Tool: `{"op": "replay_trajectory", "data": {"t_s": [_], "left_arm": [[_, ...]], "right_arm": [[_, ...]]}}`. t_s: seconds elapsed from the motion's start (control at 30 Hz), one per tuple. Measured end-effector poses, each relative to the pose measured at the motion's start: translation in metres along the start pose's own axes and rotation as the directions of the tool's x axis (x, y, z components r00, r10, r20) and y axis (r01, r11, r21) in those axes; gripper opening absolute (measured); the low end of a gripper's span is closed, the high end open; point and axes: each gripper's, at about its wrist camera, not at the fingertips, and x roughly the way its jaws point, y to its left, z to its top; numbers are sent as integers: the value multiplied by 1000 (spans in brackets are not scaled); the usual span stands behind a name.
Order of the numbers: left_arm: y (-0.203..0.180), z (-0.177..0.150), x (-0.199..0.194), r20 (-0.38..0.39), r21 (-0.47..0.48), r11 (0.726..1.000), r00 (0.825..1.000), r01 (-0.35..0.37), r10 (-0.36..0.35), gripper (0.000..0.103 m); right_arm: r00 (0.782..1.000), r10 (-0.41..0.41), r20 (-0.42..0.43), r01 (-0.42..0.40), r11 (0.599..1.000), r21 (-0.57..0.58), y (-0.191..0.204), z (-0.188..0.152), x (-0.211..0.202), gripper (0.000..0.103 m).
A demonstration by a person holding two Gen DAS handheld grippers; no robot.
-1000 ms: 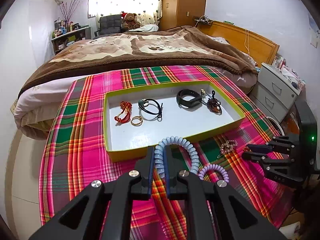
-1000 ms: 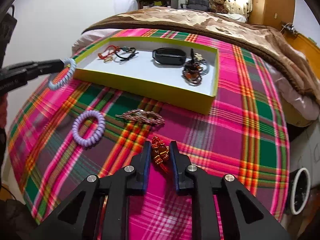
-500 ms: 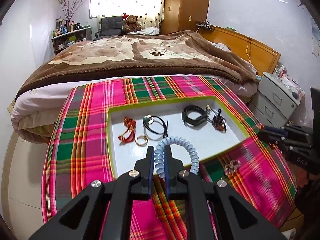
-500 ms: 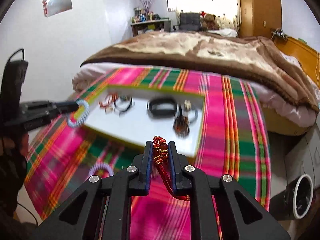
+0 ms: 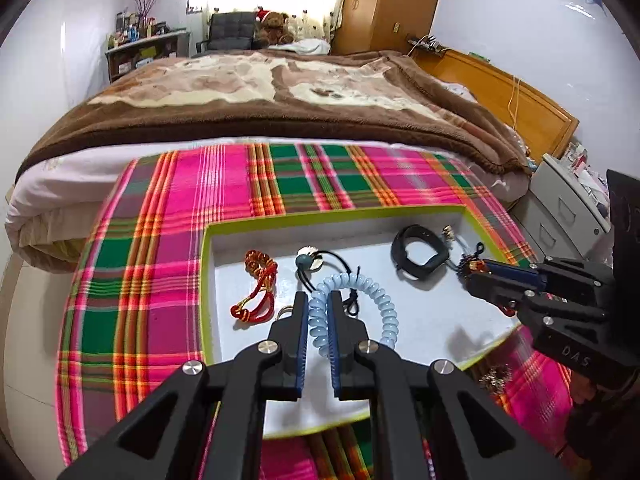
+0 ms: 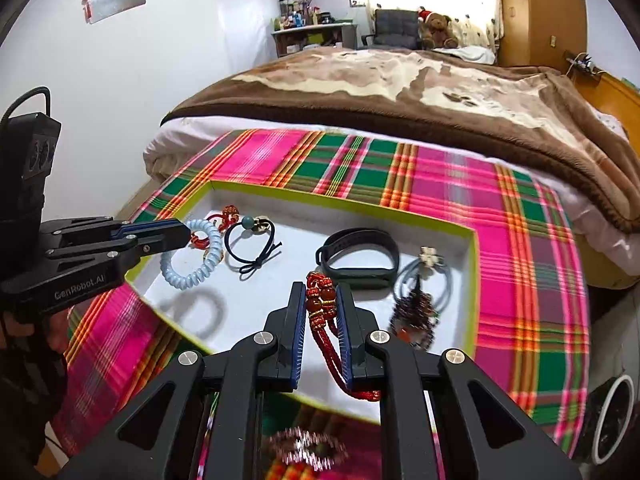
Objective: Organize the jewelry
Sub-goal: 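Carry the red tassel and blue coil into the box and open both grippers, then grasp the pink beaded hair clip with the right gripper while the left gripper grasps the lavender coil hair tie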
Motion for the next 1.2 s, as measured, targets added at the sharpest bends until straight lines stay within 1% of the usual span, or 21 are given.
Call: {"op": "replay_trajectory", "data": {"t_s": [0.2,0.37,0.57,0.67,0.73,0.77,0.8,0.83,0.87,0.9,0.97,1.13,1.2], "left_arm": [[3,-4,18,-38,-8,1000,999,-15,14,10],[5,-8,23,-56,-12,1000,998,-16,16,10],[6,-10,24,-61,-18,1000,998,-13,12,10],[7,-10,25,-61,-22,1000,998,-4,3,11],[5,-10,25,-55,-10,1000,998,-8,7,11],[4,-11,24,-53,-1,1000,999,-8,8,13],[3,-11,24,-54,-1,1000,998,-9,9,16],[3,-11,25,-56,-4,1000,998,-8,8,26],[3,-11,24,-56,-6,1000,998,-4,4,32],[2,-12,23,-55,-6,1000,998,0,-1,33],[2,-11,22,-53,-4,1000,999,2,-2,33],[-1,-11,14,-39,-10,1000,999,6,-7,34],[-3,-12,10,-34,-10,1000,999,11,-12,36]], "right_arm": [[999,-28,-43,28,1000,-9,-1,1,23,15],[997,-45,-68,43,999,-26,0,0,33,15],[993,-72,-93,69,997,-44,0,-2,42,15],[992,-80,-93,76,996,-51,0,-3,42,15],[992,-81,-92,77,996,-49,0,-3,43,16],[992,-82,-91,78,996,-45,0,-3,43,17],[993,-82,-88,78,996,-41,-1,-4,43,19],[993,-81,-84,78,996,-36,-1,-4,42,21],[993,-79,-83,77,997,-31,-1,-3,42,27],[994,-73,-80,72,997,-24,-2,-4,41,38],[996,-61,-71,61,998,-10,-3,-4,39,50],[997,-63,-54,64,998,3,-4,-4,32,51],[997,-60,-44,61,998,8,-3,-4,28,51]]}}
